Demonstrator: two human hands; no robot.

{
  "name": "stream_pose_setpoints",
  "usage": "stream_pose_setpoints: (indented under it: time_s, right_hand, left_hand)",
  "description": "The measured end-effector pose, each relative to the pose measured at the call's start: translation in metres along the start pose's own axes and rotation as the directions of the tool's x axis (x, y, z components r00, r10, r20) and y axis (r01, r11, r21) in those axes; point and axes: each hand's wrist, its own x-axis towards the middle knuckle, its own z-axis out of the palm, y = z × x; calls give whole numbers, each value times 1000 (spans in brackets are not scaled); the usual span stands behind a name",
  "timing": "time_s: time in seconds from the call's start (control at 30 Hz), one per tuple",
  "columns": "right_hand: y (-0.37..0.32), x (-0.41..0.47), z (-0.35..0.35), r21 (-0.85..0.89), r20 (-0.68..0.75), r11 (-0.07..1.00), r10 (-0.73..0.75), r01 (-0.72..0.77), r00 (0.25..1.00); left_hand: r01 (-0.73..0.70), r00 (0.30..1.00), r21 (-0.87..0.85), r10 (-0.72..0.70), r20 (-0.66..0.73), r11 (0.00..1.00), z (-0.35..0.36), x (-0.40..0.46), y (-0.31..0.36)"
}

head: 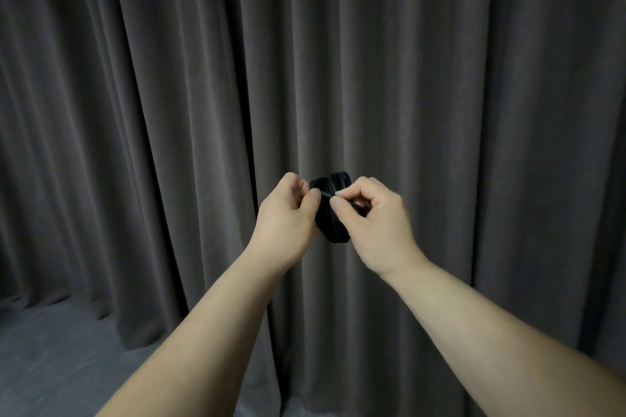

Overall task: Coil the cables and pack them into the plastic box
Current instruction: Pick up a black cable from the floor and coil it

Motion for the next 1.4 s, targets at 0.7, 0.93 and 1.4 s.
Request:
stream_pose_setpoints:
  time_s: [0.7,0.93,1.4]
  right_hand:
    - [8,1,-3,46,-145,999,-19,26,989]
    - [-1,4,2,89,-52,994,65,-60,997]
    - [-6,16,-13,-94,51,996,3,2,999]
  left_hand:
    - [70,993,-339,-33,115,938,5,-3,-11]
    - [40,991,-356,10,136,934,10,-5,-21]
    - [85,965,-392,22,260,916,-11,3,-28]
